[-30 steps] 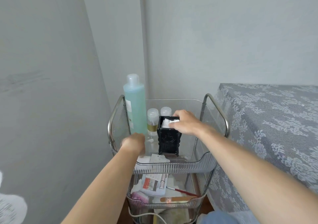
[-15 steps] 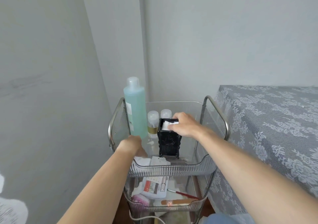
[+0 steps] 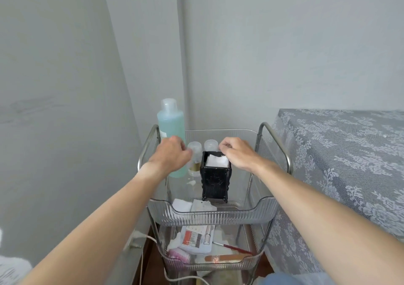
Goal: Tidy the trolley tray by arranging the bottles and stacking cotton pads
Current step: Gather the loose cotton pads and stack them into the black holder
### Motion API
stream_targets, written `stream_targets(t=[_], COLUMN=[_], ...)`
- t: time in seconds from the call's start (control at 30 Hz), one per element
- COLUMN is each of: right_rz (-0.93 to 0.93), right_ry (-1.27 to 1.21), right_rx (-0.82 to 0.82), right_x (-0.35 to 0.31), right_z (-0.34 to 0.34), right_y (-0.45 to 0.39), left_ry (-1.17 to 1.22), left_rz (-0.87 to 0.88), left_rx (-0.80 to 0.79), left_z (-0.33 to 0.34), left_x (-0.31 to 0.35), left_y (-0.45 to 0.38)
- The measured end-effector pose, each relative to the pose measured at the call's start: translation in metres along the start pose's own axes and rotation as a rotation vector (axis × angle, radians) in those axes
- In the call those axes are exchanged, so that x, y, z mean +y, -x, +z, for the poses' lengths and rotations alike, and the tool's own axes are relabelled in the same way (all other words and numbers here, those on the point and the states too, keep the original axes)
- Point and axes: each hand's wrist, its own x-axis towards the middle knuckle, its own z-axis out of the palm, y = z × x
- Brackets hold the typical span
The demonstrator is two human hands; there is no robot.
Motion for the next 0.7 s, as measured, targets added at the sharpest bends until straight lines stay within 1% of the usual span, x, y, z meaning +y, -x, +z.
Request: stream_targets(t=[0.1, 0.2, 0.27, 0.37, 0.53, 0.6, 0.7], right_rz=[-0.029, -0.033, -0.053, -0.047, -0.012, -0.004, 0.039], right_ry=[-0.094, -0.205, -0.153, -0.052, -0.067, -0.065, 0.001], right_rx=[0.032, -0.038, -0.07, -0.063, -0.004, 0.009, -0.024], right_x=[-0.008, -0.022, -0.027, -0.026, -0.024, -0.023, -0.021], right_z=[0.0, -0.002, -0.004, -0.01, -0.018, -0.021, -0.021], right_y=[-0.003, -0.003, -0.002, -0.001, 0.002, 0.003, 0.006], left_ry=[0.261, 0.358, 0.356, 0.344, 0.427, 0.393, 0.274], left_rz=[0.068, 0.095, 0.111, 0.132, 0.089, 0.081, 0.094], left_rx=[-0.144, -0.207, -0.218, -0.204, -0.143, -0.144, -0.12], left_z=[-0.006, -0.002, 0.001, 0.002, 0.0, 0.002, 0.009], left_x=[0.015, 0.027, 0.032, 0.039, 0.042, 0.04, 0.037], left_y=[-0.005, -0.01, -0.012, -0.014, -0.016, -0.016, -0.017])
